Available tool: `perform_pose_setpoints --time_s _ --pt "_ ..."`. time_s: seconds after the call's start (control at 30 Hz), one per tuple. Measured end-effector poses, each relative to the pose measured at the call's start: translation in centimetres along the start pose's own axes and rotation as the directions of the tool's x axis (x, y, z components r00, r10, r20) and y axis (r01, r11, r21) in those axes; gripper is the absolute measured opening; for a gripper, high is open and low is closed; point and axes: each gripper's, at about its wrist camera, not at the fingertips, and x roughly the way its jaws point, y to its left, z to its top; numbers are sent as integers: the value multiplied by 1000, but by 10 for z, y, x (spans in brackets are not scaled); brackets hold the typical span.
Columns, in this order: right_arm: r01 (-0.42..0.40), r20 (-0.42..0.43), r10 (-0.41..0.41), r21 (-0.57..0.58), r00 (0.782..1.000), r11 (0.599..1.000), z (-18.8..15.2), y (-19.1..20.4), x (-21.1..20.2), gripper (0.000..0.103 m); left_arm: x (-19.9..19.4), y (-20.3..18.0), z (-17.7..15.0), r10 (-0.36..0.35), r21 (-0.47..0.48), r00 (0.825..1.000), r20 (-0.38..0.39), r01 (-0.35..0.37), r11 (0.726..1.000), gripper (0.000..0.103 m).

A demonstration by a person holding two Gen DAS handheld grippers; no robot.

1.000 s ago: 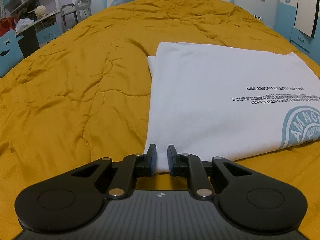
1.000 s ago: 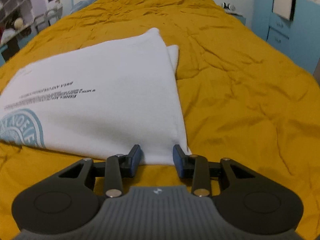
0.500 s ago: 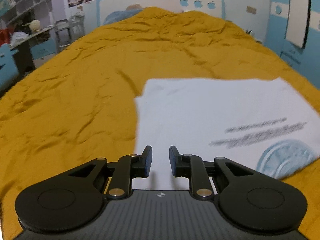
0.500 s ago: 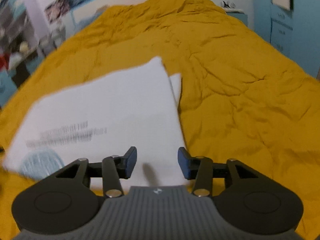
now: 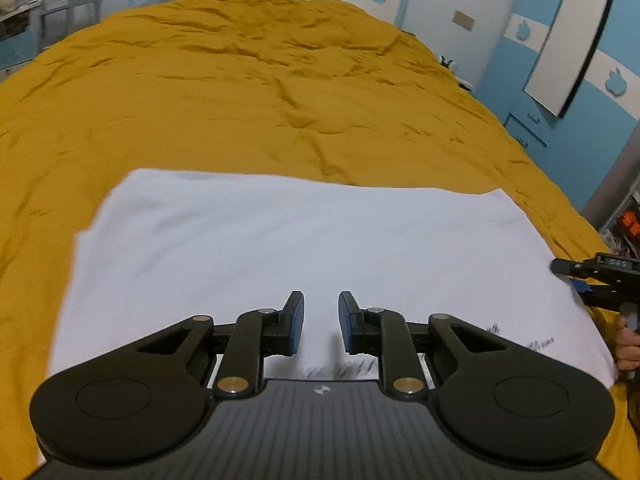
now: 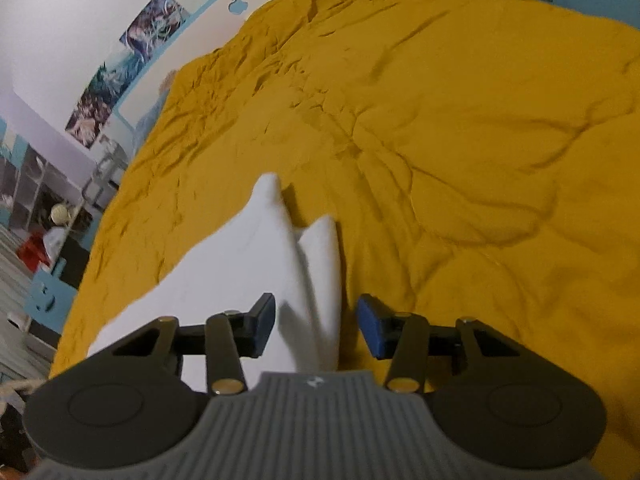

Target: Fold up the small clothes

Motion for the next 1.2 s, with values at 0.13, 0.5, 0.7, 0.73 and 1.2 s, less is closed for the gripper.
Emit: perform_pose_setpoints --time_s 0.13,0.5,0.7,0.73,1.2 --pt "-84 -18 86 92 996 992 5 -23 24 16 39 -21 14 -18 27 999 -28 18 999 24" --pt "-190 7 190 97 982 977 7 -30 33 14 126 -43 55 37 -17 998 -59 -38 999 24" --pt "-196 -2 197 88 980 977 12 -29 38 15 132 -43 63 55 -50 997 -46 -57 997 24" --pt "-193 -5 194 91 981 977 13 -28 39 15 127 -43 63 38 -59 998 -41 -40 997 24" --pt "-89 7 89 -20 996 996 26 59 0 4 17 15 44 33 18 999 36 -33 999 24"
